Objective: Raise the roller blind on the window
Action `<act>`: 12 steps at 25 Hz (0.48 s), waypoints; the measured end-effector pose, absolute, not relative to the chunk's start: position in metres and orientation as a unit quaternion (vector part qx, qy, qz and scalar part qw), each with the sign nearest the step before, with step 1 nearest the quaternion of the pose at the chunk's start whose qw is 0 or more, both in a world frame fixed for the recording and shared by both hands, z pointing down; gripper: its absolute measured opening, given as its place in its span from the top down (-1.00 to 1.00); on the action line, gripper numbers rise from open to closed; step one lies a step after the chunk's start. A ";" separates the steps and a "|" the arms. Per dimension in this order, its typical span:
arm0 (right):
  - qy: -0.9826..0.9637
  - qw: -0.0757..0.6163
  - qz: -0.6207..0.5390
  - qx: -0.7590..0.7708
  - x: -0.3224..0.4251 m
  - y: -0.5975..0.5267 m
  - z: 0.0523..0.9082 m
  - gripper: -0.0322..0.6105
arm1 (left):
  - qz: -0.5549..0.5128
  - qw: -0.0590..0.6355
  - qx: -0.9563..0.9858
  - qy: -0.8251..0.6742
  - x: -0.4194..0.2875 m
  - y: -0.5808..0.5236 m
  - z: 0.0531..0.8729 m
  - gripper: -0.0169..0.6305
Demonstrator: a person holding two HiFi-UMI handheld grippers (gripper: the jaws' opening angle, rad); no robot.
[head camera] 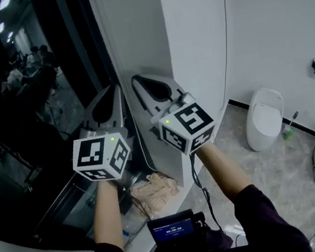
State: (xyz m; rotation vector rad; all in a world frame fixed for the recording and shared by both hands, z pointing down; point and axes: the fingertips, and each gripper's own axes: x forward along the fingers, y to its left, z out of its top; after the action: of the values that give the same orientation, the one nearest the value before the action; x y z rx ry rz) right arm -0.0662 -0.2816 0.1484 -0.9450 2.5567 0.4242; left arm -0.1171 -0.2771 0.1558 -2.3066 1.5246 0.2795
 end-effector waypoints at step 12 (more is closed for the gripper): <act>0.909 0.184 0.168 -0.332 -0.069 -0.260 0.160 0.88 | 0.080 0.214 -0.804 0.548 -0.115 -0.255 0.175 0.90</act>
State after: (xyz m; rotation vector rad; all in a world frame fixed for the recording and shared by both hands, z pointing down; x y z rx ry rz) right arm -0.0694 -0.2598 0.1605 -0.9374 2.5643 0.4749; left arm -0.1150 -0.2553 0.1748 -2.2311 1.5209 0.2232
